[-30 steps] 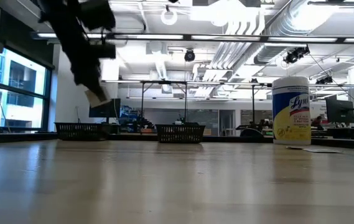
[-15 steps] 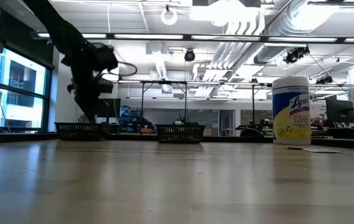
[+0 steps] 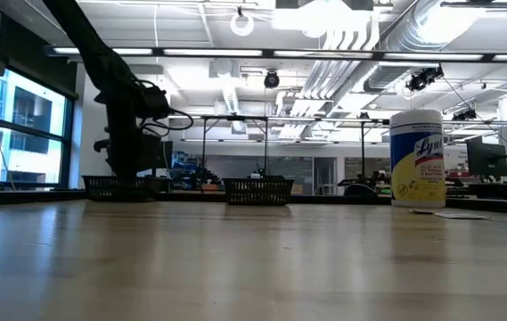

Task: Pick & Place First Aid Supplies
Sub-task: Put the gray towelette pack into the left black bin

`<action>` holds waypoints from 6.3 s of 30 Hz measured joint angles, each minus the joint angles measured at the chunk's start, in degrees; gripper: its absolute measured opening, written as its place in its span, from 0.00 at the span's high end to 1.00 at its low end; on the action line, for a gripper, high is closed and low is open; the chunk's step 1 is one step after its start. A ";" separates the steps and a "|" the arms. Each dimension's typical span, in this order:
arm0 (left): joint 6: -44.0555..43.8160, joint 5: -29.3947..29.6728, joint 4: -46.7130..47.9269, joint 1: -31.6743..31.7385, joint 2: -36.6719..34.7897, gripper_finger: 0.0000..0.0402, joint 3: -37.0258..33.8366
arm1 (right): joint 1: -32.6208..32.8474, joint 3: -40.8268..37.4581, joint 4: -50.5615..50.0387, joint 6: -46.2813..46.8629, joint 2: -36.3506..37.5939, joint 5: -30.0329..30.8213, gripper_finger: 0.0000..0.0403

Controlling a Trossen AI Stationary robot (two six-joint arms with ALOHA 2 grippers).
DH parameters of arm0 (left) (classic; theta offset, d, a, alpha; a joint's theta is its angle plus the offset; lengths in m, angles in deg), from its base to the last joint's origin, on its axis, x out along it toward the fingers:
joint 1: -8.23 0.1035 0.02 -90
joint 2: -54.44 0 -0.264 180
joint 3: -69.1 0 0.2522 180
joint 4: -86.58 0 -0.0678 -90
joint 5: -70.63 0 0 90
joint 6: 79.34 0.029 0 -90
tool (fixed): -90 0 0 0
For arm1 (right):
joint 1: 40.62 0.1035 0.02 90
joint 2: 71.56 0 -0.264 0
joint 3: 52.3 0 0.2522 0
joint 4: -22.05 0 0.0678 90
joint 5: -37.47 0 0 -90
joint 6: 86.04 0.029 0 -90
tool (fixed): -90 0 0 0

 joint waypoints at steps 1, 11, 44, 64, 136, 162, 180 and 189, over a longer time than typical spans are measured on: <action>0.01 -1.13 -0.11 -0.01 0.18 0.84 0.00 | -0.06 0.00 0.00 0.04 0.00 -0.27 0.70; 0.66 -3.01 11.64 -0.01 0.21 0.64 6.04 | -0.12 0.00 -1.63 0.44 -0.02 -0.88 0.70; -18.34 -17.41 -1.00 5.97 -1.36 0.50 -1.92 | 0.72 0.00 -10.81 9.54 -0.02 -5.12 0.70; -13.19 -14.35 10.86 5.45 -18.57 0.51 5.49 | -1.57 -5.99 -29.06 17.24 4.00 -12.94 0.70; -15.11 -7.19 -36.10 -60.14 -19.57 0.51 -20.04 | -10.67 -58.26 11.23 27.31 24.15 -35.74 0.80; -15.14 -2.74 -39.64 -60.43 -15.09 0.51 -20.04 | -1.72 -62.35 17.92 -7.82 24.17 -25.23 0.70; -17.35 -3.39 -48.37 -60.54 -9.01 0.51 -19.95 | -1.86 -64.98 24.00 -19.00 21.63 -23.46 0.79; -13.23 -8.50 -54.65 -60.51 -3.64 0.51 -19.65 | -1.88 -66.40 25.33 -17.11 21.62 -23.26 0.88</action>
